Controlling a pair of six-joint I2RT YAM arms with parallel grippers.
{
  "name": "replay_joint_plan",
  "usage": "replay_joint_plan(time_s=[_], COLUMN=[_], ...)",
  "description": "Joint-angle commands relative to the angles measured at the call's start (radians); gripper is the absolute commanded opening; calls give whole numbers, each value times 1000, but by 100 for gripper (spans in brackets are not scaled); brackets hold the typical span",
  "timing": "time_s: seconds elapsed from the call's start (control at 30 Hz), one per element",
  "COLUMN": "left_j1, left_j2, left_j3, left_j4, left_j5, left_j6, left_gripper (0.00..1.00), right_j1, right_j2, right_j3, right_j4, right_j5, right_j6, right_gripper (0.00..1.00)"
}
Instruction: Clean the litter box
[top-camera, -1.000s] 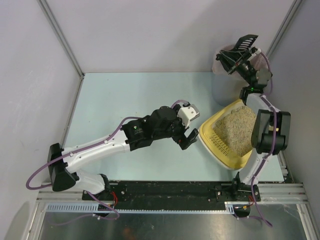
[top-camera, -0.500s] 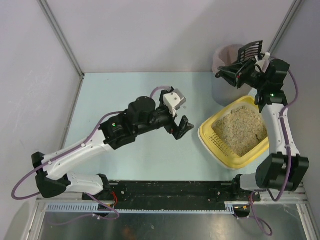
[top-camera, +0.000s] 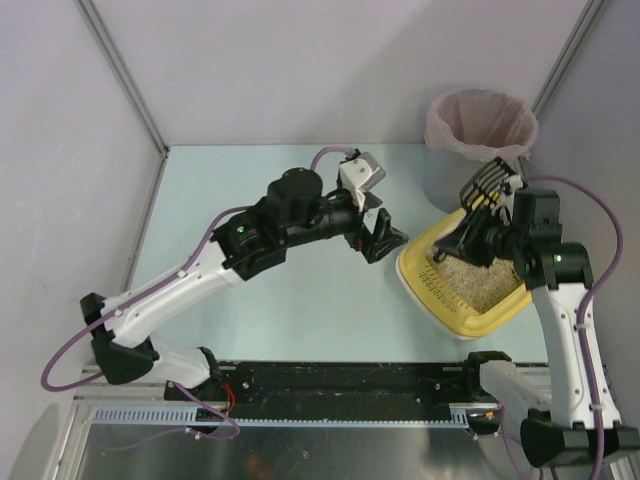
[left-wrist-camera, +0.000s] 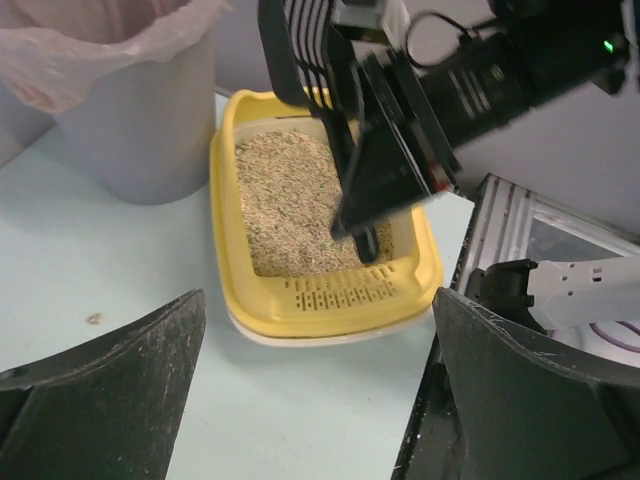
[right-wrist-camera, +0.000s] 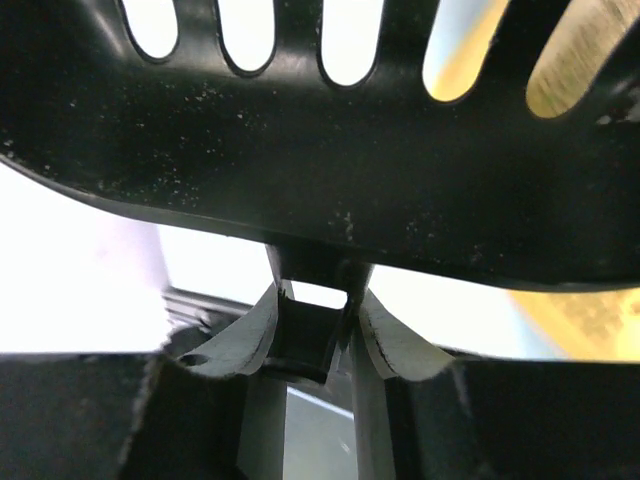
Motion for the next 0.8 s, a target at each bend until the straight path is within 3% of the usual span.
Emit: replay_joint_plan(time_s=[0.0,0.23,0.5,0.77], left_j1=[22,72,77,74], left_j2=[86,267,455,541], left_j3=[99,228,338,365], left_j4=[17,19,26,89], left_j5=[129,278,420,486], left_j6=[-77,-178,-261,-318], left_gripper=[100,100,99,98], right_j1=[30,39,42,42], right_j2=[-147,-302,-382,-387], right_j3=[-91,-240,-281,-295], right_j4=[-203,-315,-371,-418], right_j5=[106,45,-21,-32], right_j6=[-135,-177,-211,-260], right_gripper=[0,0,0,0])
